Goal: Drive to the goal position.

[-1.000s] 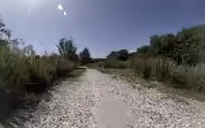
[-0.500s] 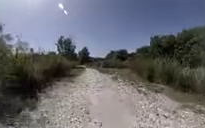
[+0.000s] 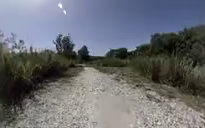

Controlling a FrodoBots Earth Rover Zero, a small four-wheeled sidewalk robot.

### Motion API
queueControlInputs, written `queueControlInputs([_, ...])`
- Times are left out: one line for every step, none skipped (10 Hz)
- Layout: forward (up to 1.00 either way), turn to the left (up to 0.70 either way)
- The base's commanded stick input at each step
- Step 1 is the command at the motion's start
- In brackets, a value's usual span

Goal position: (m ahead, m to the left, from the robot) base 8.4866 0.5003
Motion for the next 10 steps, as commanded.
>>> queueControlInputs([0.70,0.05])
queueControlInputs([0.70,0.00])
queueControlInputs([0.70,0.00])
queueControlInputs([0.70,0.00])
queueControlInputs([0.70,0.00])
queueControlInputs([0.70,0.00])
queueControlInputs([0.70,0.00])
queueControlInputs([0.70,0.00])
queueControlInputs([0.70,0.00])
queueControlInputs([0.70,0.00])
